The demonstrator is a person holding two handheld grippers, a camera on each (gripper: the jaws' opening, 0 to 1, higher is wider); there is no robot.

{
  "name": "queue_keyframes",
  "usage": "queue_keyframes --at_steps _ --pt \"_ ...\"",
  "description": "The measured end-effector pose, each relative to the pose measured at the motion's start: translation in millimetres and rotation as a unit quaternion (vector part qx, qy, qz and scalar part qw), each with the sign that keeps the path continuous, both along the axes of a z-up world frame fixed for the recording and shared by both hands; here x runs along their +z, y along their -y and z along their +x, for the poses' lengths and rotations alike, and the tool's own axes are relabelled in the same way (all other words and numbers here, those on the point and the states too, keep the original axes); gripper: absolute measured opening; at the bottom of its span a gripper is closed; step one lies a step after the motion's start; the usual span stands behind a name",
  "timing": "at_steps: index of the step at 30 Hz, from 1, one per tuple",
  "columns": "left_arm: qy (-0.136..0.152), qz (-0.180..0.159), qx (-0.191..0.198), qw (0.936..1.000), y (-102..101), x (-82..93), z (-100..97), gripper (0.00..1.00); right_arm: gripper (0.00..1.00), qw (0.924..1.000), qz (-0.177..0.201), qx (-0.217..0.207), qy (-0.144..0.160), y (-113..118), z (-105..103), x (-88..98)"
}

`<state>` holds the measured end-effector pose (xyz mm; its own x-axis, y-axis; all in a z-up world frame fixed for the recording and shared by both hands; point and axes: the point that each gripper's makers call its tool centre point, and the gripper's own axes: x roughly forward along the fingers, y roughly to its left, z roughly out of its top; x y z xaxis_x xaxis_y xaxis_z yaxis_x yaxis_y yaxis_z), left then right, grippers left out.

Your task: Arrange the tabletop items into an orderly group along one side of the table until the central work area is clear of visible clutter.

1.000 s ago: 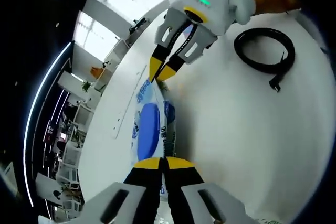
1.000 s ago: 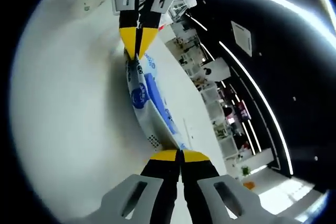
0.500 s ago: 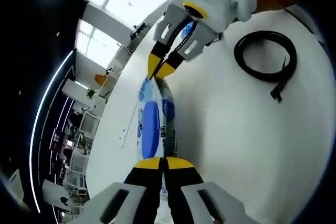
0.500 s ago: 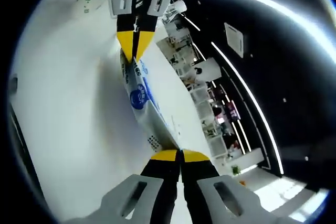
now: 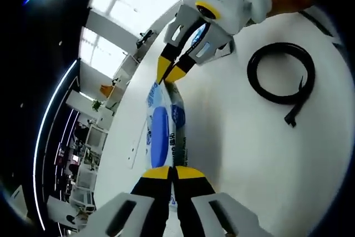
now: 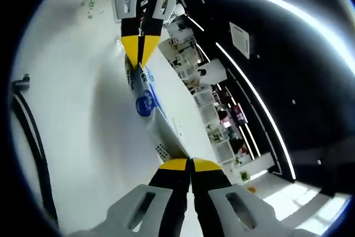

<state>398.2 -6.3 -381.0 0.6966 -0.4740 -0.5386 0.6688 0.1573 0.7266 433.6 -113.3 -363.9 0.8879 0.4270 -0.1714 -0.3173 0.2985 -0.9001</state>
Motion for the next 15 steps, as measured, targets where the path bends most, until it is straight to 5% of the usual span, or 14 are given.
queue_keyframes --at_steps 15 --pt "-0.008 0.002 -0.026 0.9996 28 -2.6 -13.0 0.00 0.00 0.9998 0.011 -0.015 0.000 30 -21 -3.4"
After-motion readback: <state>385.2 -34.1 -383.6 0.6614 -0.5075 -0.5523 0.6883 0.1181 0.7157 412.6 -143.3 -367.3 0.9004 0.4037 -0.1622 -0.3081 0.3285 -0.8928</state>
